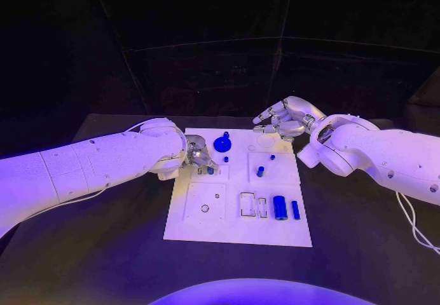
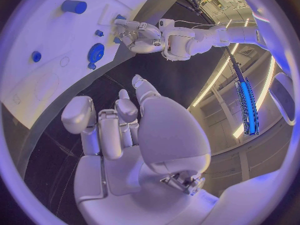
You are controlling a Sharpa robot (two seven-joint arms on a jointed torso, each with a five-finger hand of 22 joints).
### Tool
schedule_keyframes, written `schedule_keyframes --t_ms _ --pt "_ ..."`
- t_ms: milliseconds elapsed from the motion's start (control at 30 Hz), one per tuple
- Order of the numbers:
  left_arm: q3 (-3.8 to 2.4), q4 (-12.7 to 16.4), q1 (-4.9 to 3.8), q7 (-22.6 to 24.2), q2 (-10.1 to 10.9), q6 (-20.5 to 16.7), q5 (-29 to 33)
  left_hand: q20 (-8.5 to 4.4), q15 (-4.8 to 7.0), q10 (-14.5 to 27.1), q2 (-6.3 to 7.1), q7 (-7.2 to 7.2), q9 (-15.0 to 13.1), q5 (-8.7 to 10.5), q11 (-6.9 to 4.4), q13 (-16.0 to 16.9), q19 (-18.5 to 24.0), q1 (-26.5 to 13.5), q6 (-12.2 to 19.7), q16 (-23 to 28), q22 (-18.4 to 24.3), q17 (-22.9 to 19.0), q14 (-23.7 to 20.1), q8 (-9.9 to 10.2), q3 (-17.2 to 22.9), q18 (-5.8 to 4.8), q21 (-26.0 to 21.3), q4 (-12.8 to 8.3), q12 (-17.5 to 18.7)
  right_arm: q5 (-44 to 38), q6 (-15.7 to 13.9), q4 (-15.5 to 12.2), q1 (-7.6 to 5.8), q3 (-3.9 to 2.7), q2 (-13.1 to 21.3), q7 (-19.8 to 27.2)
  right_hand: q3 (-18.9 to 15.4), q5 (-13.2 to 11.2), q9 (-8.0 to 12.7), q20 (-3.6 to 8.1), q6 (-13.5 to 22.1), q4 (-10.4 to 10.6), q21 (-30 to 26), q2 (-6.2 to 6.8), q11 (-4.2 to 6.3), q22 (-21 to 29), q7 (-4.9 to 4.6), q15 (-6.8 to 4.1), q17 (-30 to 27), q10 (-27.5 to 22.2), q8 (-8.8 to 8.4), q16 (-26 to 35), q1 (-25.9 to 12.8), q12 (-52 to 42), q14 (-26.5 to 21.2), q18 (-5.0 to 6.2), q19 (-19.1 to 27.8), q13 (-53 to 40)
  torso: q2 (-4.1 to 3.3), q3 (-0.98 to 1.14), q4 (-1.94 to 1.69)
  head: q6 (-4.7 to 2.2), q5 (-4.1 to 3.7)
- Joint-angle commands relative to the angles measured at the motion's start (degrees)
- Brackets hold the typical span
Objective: Assemble the parts on the task board
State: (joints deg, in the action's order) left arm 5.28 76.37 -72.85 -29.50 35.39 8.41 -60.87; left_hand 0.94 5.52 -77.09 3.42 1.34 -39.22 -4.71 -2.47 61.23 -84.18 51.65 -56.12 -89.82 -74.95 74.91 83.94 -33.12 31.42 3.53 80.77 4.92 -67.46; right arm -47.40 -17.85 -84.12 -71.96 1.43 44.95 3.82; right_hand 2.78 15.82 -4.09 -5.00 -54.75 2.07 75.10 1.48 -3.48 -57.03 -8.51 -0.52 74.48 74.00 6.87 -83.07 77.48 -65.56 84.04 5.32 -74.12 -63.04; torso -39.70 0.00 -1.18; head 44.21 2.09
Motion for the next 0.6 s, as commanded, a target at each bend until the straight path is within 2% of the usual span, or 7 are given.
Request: schedule_keyframes --t_ms 33,267,600 --pt "-0.02 -0.1 -0.09 -0.2 -0.1 0.6 -0.3 -0.42 0.29 -0.5 -0.07 0.09 0.1 0.14 -0.05 0.2 -0.9 -1.0 -0.5 -0.2 -0.6 15.1 6.1 0.3 -1.0 -0.47 0.1 0.6 -0.5 -0.1 0.4 0.0 -0.12 -0.03 0.0 0.2 -0.3 0.2 0.1 -0.14 -0.1 0.0 -0.3 -0.05 0.13 0.1 0.0 -0.5 0.0 -0.1 0.24 0.4 -0.4 0.4 2.7 1.08 0.4 0.1 0.0 0.0 0.0 0.02 -0.04" --pt "-0.03 -0.4 -0.1 -0.2 -0.2 0.6 -0.3 -0.44 0.31 -0.7 0.3 0.04 0.1 0.29 -0.08 0.5 -1.0 -2.6 -0.9 -0.2 -0.9 15.1 6.1 0.3 -4.4 -0.51 0.2 2.1 -0.7 -0.1 0.5 0.0 -0.12 -0.03 0.0 0.1 -0.3 0.3 0.1 -0.14 -0.1 0.1 -0.3 -0.04 0.13 0.2 0.0 -0.5 -0.1 -0.2 0.25 0.4 -0.5 0.4 2.6 1.09 0.4 0.1 0.01 -0.02 -0.04 0.01 -0.07" --pt "-0.03 -0.4 -0.1 -0.2 -0.1 0.3 -0.3 -0.61 0.49 -1.0 0.8 -0.18 0.2 0.43 -0.35 0.9 -1.1 -3.2 -1.3 -0.2 -1.2 15.1 6.1 0.4 -11.8 -0.55 0.2 4.4 -1.1 -0.1 0.6 0.0 -0.11 -0.03 -0.1 0.2 -0.4 0.3 0.1 -0.14 -0.1 0.2 -0.4 -0.02 0.13 0.2 0.01 -0.49 -0.1 -0.2 0.26 0.4 -0.7 0.4 2.7 1.1 0.5 0.1 0.0 -0.07 -0.02 0.06 -0.15"
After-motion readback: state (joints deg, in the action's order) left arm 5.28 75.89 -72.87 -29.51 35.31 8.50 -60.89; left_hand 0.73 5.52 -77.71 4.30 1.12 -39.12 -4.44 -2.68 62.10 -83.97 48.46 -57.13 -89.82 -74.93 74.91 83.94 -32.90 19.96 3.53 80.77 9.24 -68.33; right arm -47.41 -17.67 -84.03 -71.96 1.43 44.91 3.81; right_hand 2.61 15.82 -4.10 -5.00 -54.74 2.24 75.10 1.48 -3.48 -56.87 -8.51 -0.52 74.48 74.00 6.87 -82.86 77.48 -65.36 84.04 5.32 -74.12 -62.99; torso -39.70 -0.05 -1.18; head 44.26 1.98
